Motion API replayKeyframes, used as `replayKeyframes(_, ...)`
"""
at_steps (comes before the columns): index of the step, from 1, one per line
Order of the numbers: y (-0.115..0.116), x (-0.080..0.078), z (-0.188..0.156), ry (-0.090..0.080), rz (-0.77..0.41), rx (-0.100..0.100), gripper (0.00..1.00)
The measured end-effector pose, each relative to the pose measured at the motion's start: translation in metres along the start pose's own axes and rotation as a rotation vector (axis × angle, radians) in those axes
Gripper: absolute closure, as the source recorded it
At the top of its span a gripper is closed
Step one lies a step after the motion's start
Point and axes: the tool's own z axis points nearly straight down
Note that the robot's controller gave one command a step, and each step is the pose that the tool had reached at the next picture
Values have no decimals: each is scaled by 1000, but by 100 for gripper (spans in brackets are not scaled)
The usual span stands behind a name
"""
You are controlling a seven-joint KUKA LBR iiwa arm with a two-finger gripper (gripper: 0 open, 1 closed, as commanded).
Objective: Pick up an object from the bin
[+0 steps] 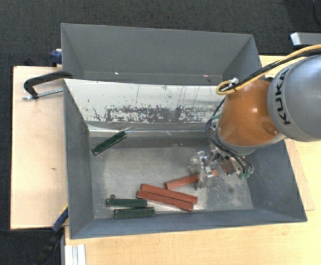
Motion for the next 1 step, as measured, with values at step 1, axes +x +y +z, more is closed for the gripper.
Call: replayKeyframes(1,-71,-52,-143,-4,47,3,100)
